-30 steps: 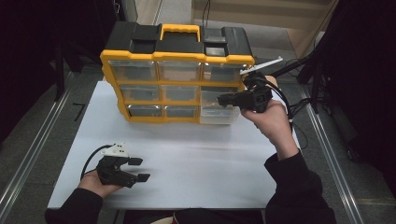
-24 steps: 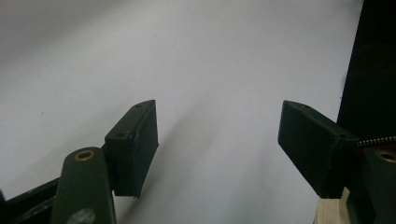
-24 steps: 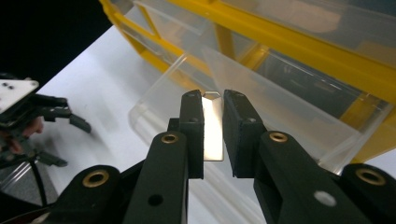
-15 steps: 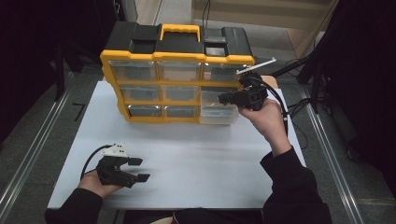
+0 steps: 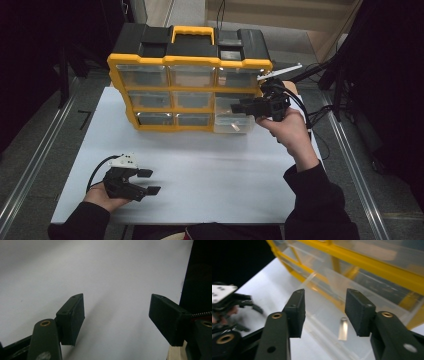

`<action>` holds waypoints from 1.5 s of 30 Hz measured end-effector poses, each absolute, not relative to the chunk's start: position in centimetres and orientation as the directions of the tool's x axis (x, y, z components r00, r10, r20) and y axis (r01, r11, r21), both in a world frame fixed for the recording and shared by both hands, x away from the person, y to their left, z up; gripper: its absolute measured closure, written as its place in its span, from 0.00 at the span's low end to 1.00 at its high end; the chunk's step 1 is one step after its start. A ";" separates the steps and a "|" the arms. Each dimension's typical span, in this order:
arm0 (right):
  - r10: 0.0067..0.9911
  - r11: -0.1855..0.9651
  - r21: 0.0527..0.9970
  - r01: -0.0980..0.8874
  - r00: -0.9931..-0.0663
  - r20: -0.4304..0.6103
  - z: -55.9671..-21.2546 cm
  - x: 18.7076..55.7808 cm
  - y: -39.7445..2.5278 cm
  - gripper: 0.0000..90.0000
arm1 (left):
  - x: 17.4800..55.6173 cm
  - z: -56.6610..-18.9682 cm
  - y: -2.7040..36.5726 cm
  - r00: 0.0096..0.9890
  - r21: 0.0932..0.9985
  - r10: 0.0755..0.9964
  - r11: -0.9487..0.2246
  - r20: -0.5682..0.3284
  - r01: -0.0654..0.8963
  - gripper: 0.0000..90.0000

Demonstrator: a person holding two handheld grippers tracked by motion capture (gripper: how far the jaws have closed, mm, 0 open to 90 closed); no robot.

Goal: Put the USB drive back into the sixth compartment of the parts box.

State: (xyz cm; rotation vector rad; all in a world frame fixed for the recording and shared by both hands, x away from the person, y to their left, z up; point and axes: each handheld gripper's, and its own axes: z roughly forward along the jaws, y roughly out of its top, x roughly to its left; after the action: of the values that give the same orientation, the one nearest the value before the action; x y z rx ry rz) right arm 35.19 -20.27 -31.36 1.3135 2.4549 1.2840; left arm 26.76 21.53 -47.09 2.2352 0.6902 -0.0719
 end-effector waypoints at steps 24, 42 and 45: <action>0.607 0.347 0.708 0.616 -0.722 0.332 -32.8 30.3 -19.7 0.31 | 26.6 -46.9 21.6 0.849 0.681 0.458 -0.536 -0.263 0.500 0.33; 0.593 0.424 0.697 0.578 -0.759 0.269 -38.0 28.0 -20.3 0.30 | 26.7 -46.8 21.7 0.845 0.687 0.464 -0.523 -0.266 0.504 0.33; 0.592 0.443 0.698 0.563 -0.768 0.244 -39.2 27.4 -20.6 0.29 | 26.7 -46.8 21.8 0.844 0.686 0.467 -0.526 -0.262 0.504 0.33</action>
State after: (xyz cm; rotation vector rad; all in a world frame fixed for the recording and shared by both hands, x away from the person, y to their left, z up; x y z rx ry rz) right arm 27.40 -20.60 -39.23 1.0570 2.6375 1.2538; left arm 26.74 21.83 -46.78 2.2087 0.7030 -0.0580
